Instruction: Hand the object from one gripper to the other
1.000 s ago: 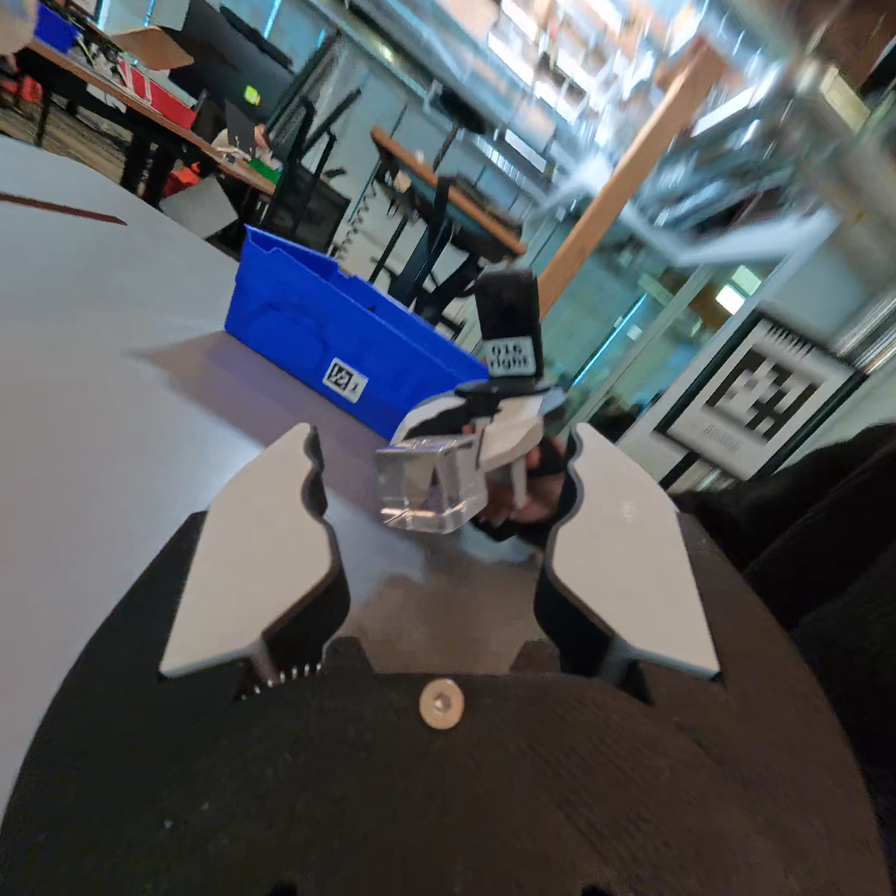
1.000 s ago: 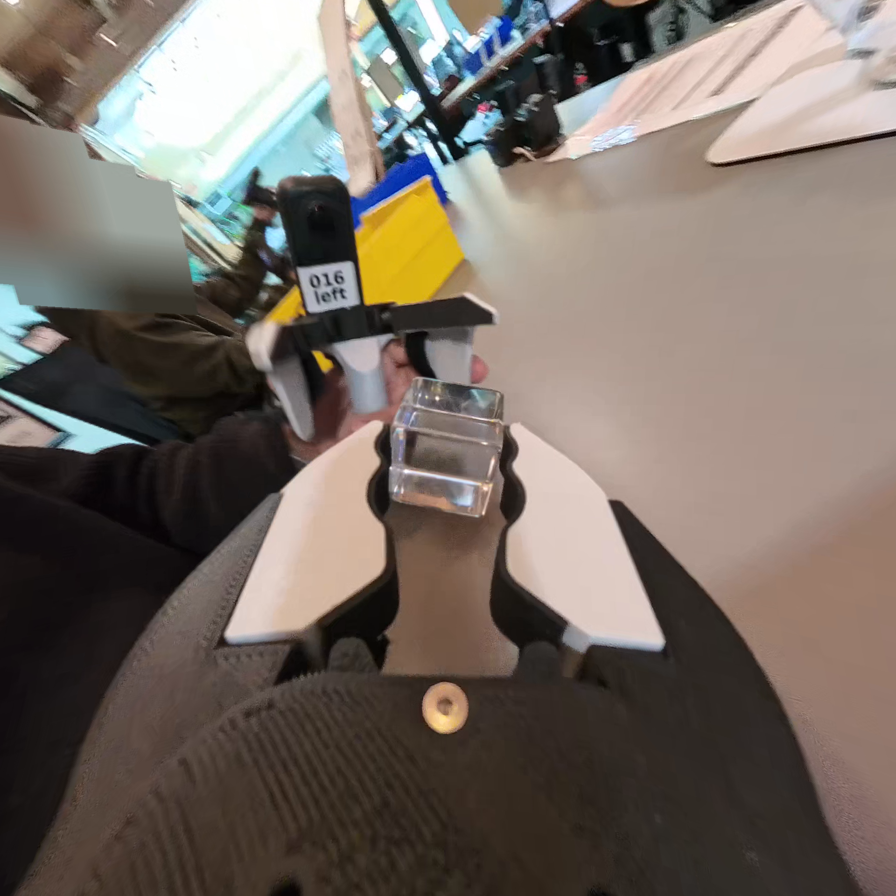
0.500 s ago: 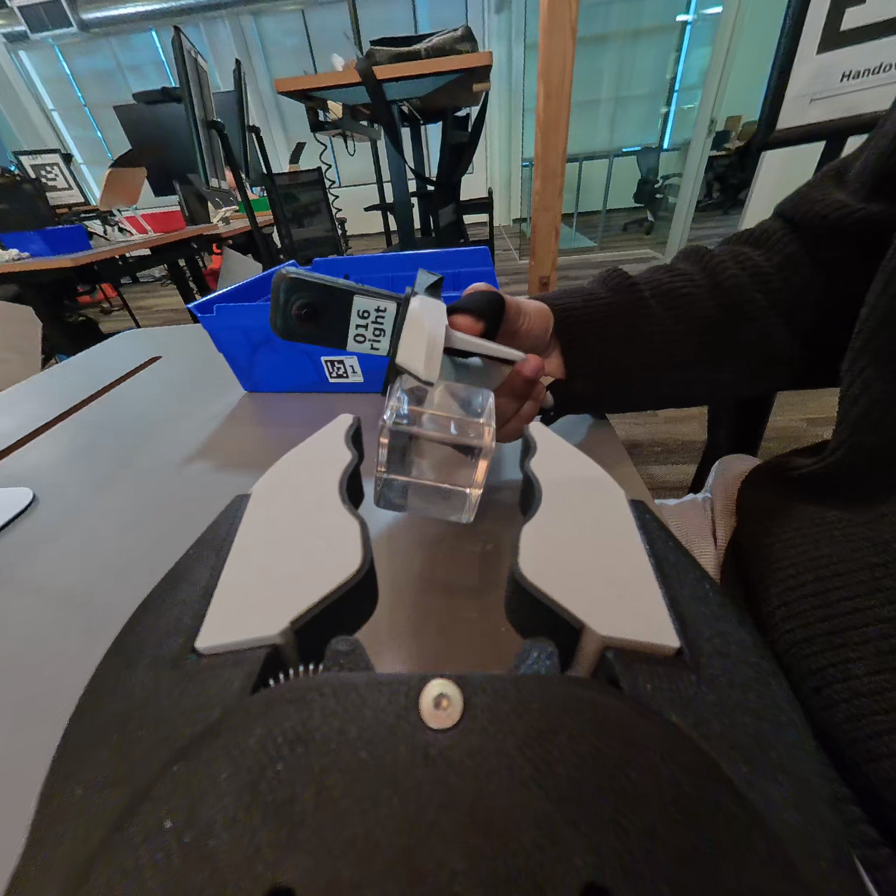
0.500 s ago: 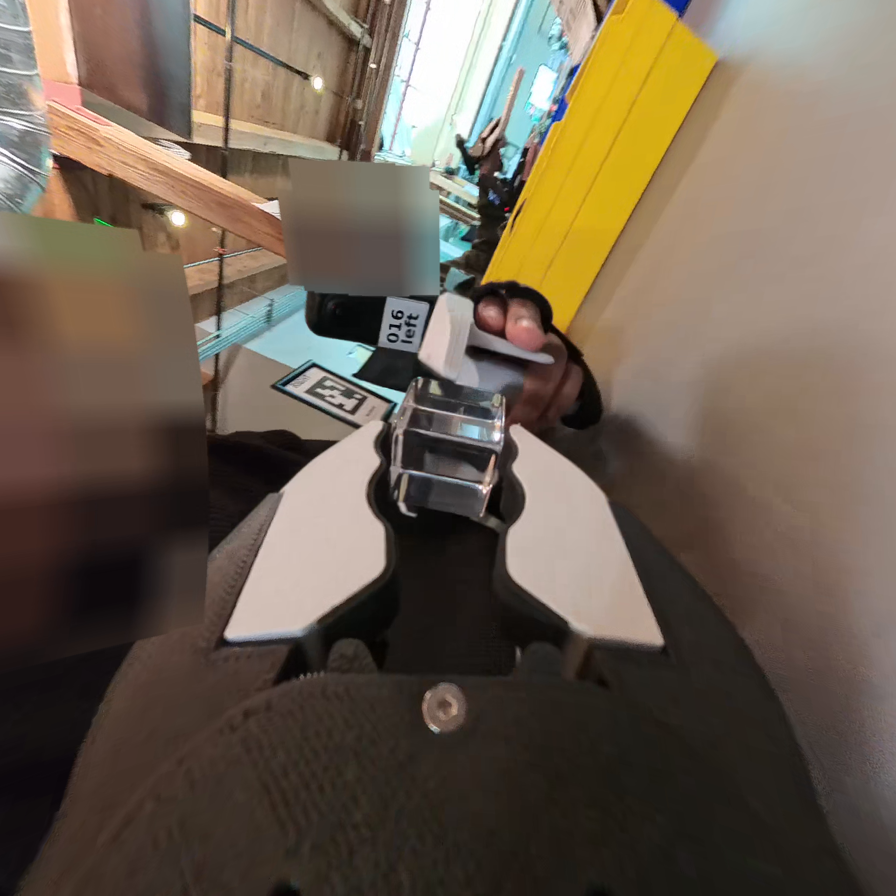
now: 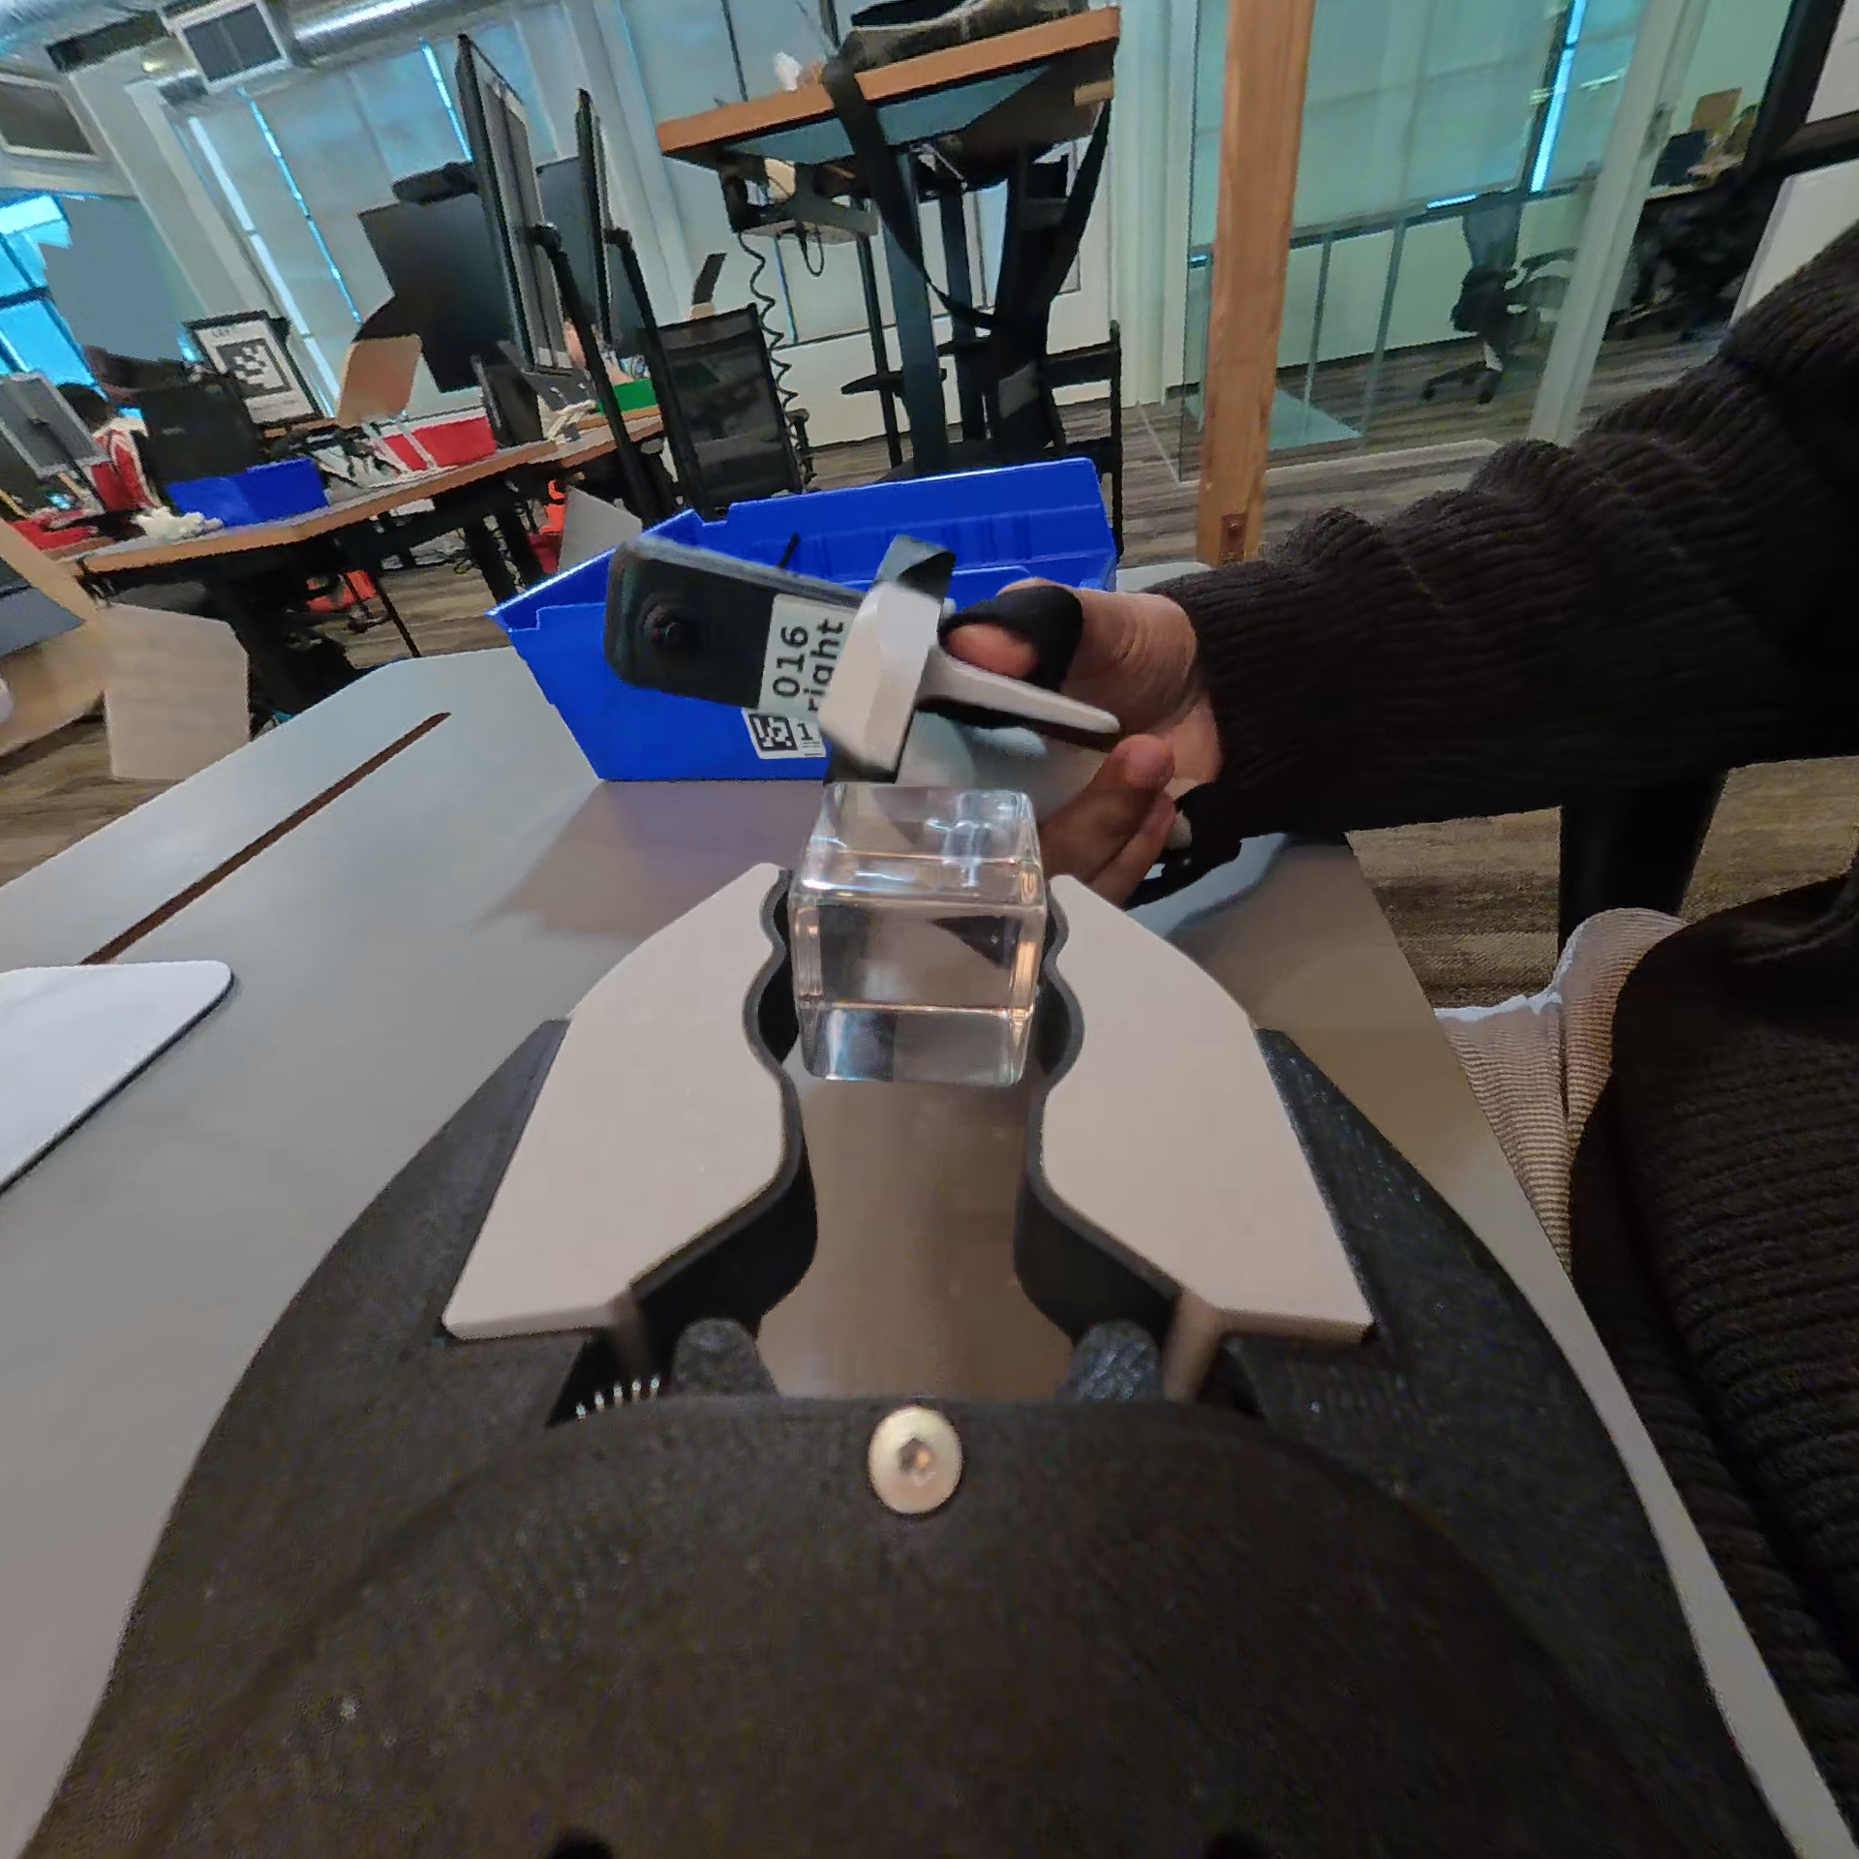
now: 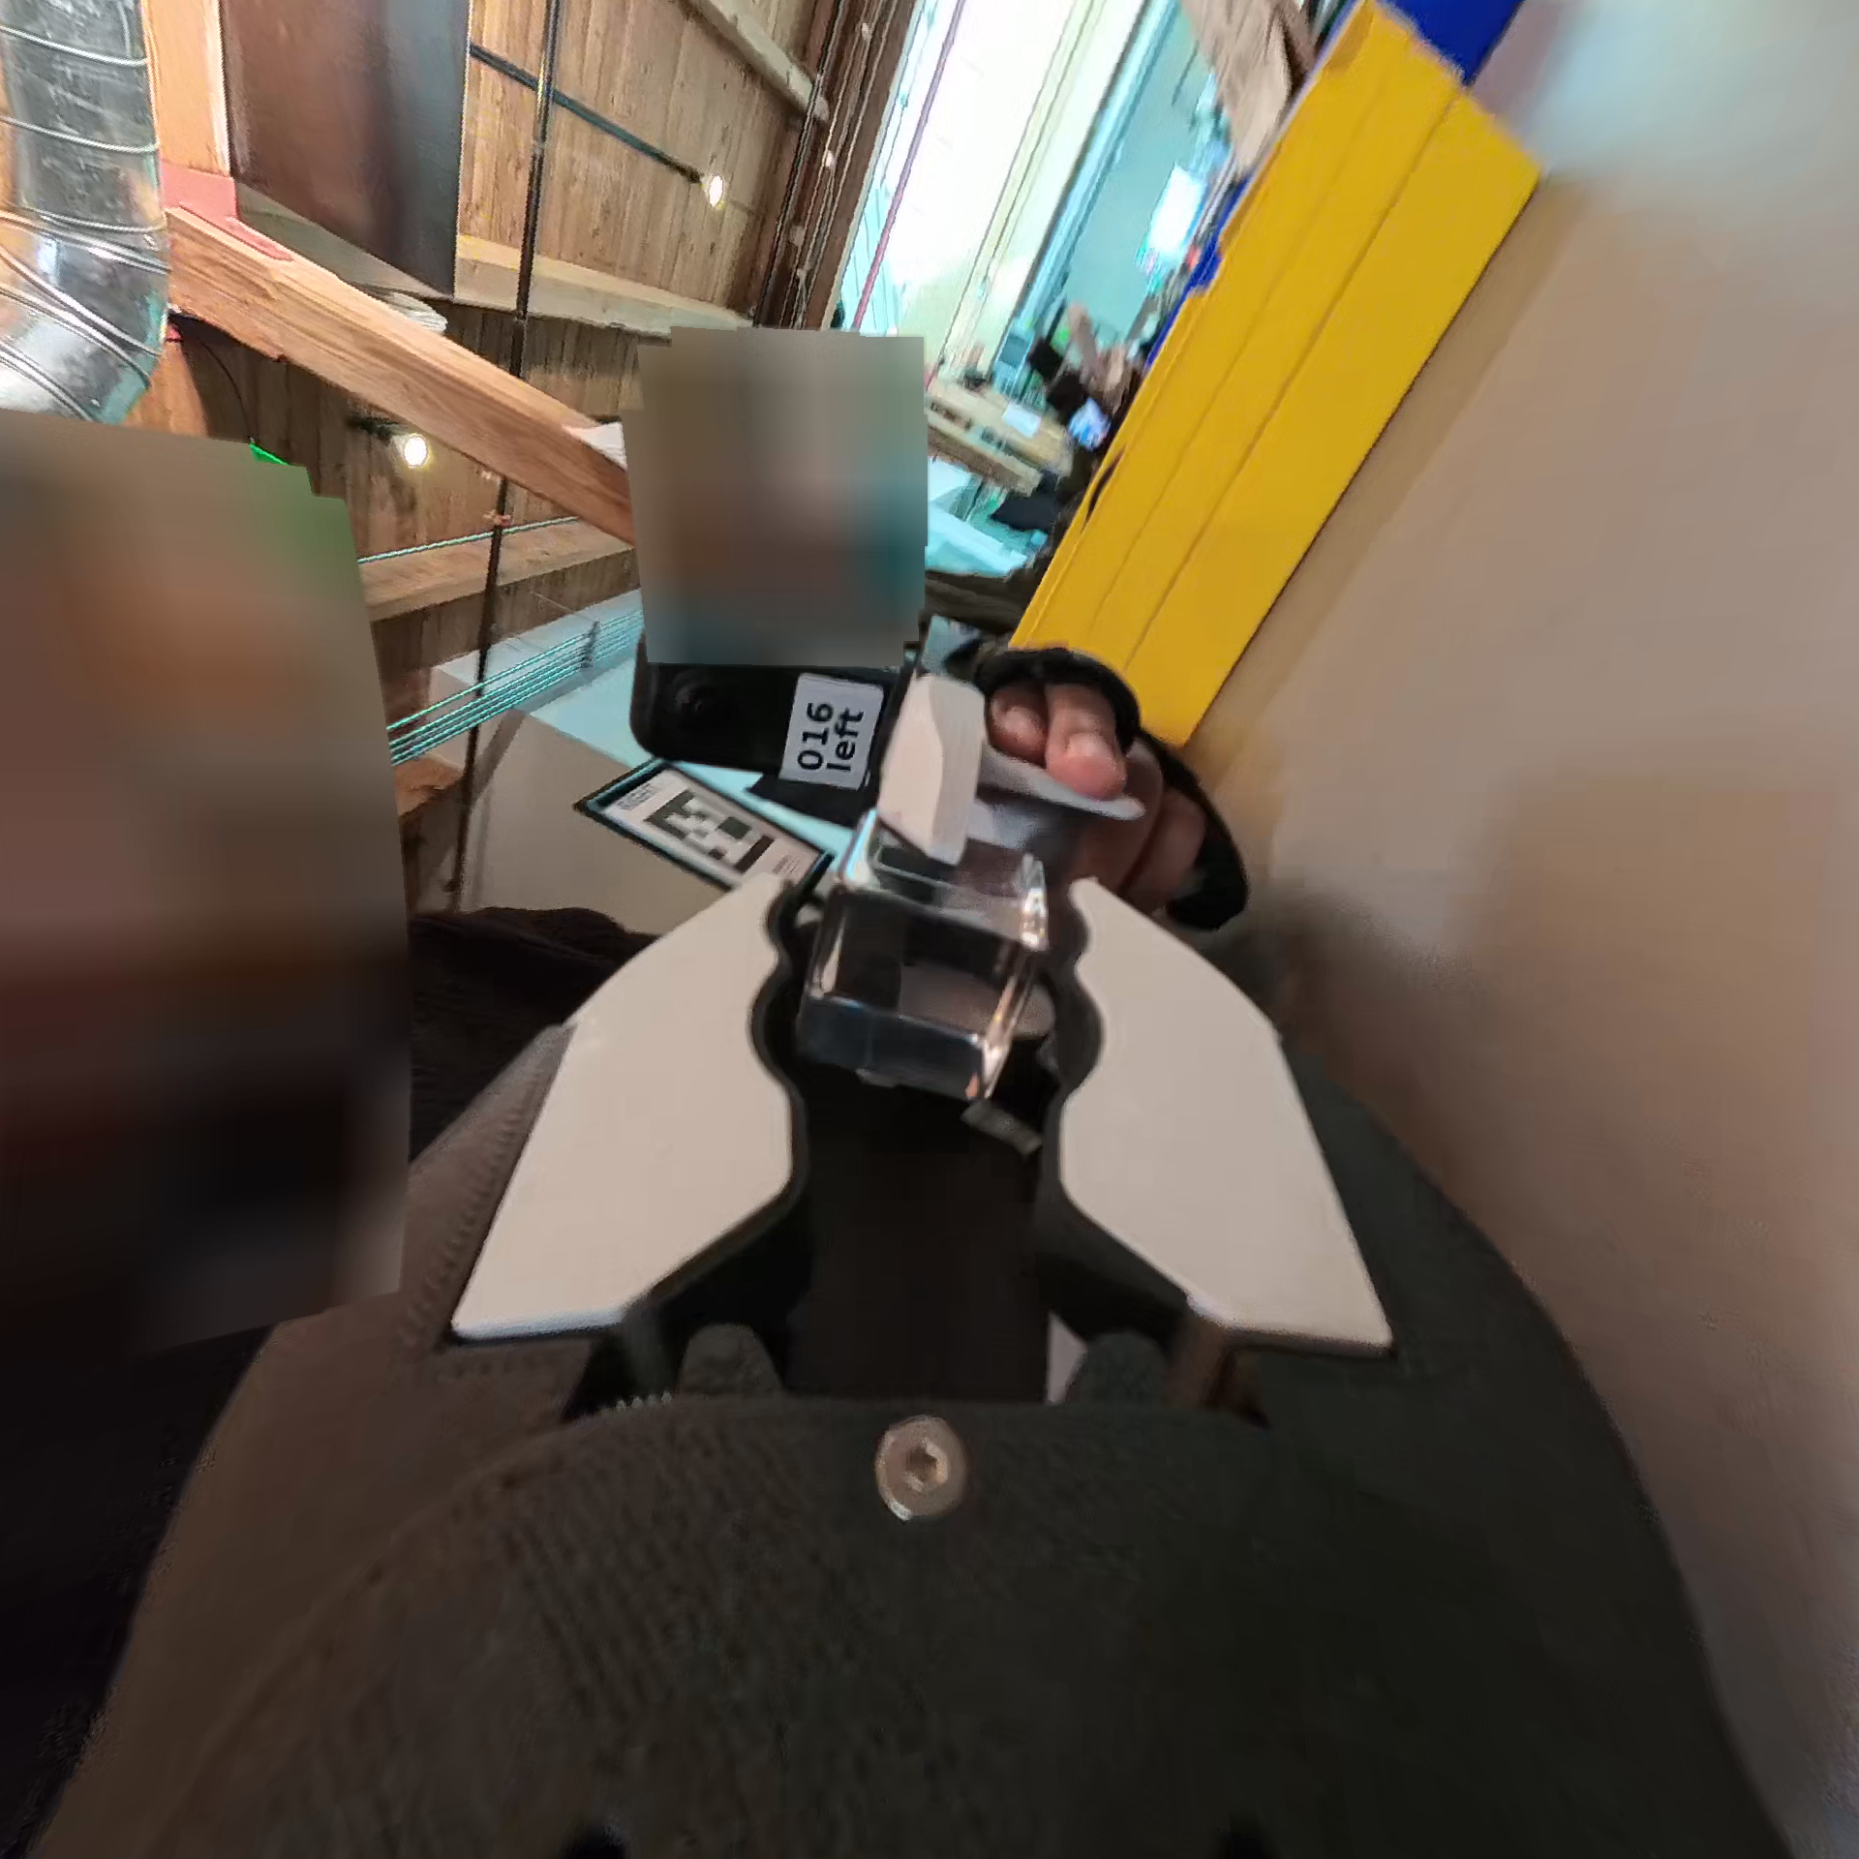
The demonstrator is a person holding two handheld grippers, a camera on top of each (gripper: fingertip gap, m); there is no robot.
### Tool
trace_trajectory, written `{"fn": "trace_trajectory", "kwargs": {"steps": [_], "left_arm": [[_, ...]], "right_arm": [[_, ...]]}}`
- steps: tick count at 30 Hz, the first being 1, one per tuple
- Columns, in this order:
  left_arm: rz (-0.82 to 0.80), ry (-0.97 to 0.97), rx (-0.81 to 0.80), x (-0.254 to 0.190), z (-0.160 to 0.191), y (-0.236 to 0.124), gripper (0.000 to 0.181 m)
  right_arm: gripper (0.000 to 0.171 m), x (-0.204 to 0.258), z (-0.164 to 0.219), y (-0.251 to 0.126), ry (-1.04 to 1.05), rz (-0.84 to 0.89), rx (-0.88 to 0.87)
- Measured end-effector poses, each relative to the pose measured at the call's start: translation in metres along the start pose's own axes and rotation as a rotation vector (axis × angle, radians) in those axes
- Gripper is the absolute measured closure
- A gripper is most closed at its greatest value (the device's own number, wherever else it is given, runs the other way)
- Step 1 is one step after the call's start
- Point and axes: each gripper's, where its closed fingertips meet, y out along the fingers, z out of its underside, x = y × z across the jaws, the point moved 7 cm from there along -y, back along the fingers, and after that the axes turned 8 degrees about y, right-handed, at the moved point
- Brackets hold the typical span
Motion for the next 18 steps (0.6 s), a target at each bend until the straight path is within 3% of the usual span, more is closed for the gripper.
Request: {"fn": "trace_trajectory", "kwargs": {"steps": [1,3,5,8,11,18], "left_arm": [[-0.009,-0.023,0.002,0.002,0.001,0.000,0.137],[-0.038,-0.102,0.008,0.008,0.004,0.000,0.137],[-0.002,-0.320,0.009,0.017,0.010,-0.001,0.137],[0.112,-0.675,-0.080,0.027,0.018,-0.003,0.136],[0.194,-0.869,-0.167,0.030,0.021,-0.005,0.136],[0.416,-1.230,-0.280,0.021,0.030,0.005,0.136]], "right_arm": [[0.108,0.001,-0.004,-0.002,-0.043,0.016,-0.049],[0.088,0.006,-0.013,-0.010,-0.191,0.061,-0.178],[0.077,0.014,-0.018,-0.016,-0.423,0.146,-0.231],[0.078,0.023,-0.013,-0.015,-0.842,0.361,-0.180],[0.086,0.029,-0.002,-0.008,-1.177,0.487,-0.113],[0.087,0.026,0.017,0.011,-1.416,0.564,0.038]]}}
